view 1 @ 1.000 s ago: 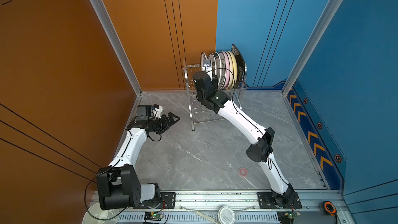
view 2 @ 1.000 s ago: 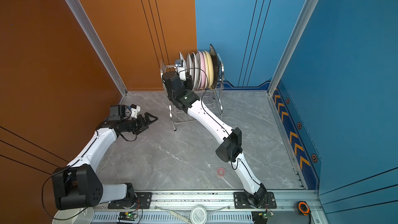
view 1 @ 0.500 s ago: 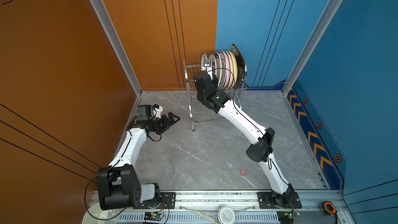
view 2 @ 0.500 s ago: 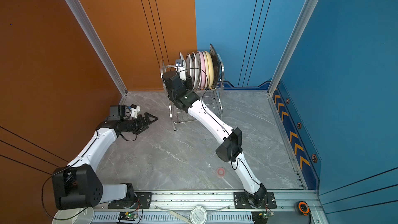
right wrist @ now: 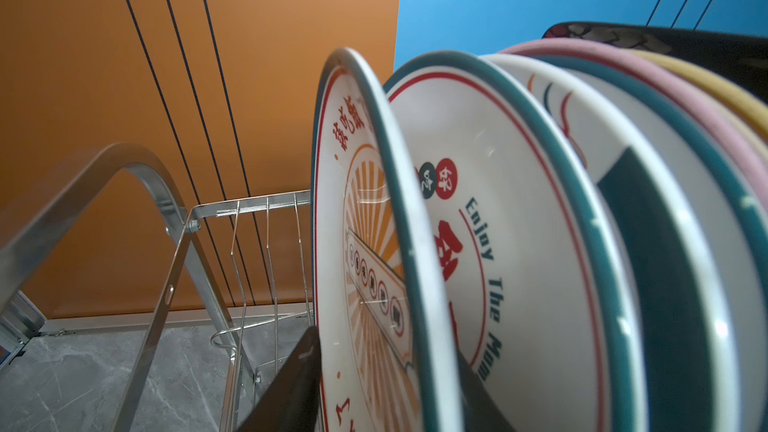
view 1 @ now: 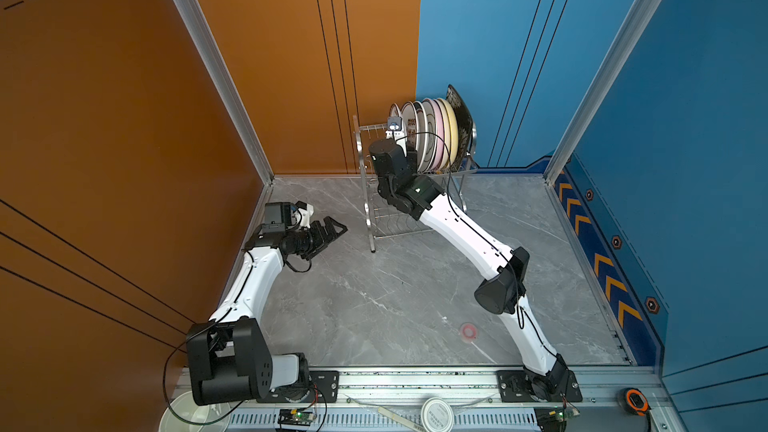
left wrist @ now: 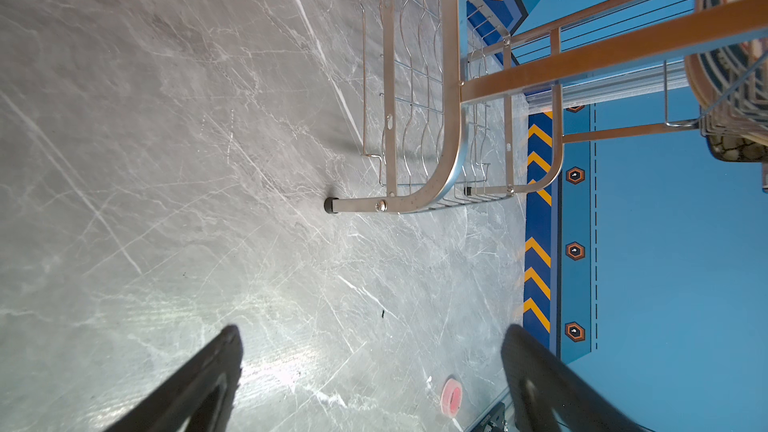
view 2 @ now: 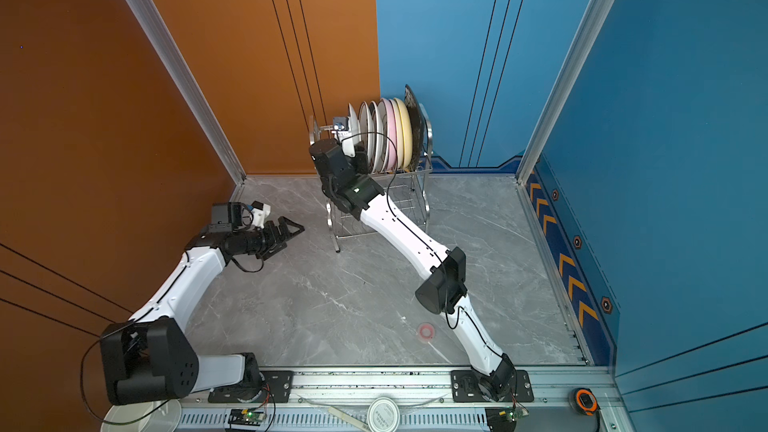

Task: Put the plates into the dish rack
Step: 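Lower the sunburst plate into the rack slot nearest the robot, then open the right gripper and draw it back from the rack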

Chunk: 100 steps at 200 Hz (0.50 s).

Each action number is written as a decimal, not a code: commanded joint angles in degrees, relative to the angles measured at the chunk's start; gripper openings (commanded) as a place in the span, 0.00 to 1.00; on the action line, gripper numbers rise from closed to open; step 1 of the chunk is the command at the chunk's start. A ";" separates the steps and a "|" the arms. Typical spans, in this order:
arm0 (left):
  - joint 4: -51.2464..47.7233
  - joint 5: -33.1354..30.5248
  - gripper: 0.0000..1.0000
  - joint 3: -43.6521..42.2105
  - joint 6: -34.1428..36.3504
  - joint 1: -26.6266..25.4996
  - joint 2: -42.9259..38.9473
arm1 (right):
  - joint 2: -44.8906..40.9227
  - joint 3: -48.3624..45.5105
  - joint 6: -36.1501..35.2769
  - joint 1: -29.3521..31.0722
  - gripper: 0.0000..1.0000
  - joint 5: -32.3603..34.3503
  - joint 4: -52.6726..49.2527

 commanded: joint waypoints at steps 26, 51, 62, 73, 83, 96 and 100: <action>1.12 -0.68 0.98 -0.61 -0.85 0.27 -2.37 | -5.48 0.84 -1.06 1.14 0.55 0.11 -3.93; 1.14 -1.36 0.98 -0.72 -1.25 0.20 -3.02 | -7.99 -1.78 -0.55 1.45 0.59 -0.87 -4.13; 1.12 -1.65 0.98 -0.96 -1.41 0.16 -3.37 | -9.37 -3.20 -0.11 1.53 0.61 -1.47 -4.14; 1.13 -2.06 0.98 -1.07 -1.69 0.02 -3.72 | -10.84 -4.74 0.23 1.72 0.63 -2.33 -4.14; 1.15 -2.41 0.98 -1.31 -1.86 0.00 -4.12 | -12.26 -6.12 0.54 1.89 0.63 -3.18 -4.14; 1.21 -2.81 0.98 -1.43 -2.11 -0.15 -4.59 | -14.77 -7.89 0.81 2.31 0.65 -4.11 -4.14; 1.14 -2.97 0.98 -1.41 -2.17 -0.09 -4.68 | -15.43 -8.48 0.82 2.45 0.65 -4.42 -4.14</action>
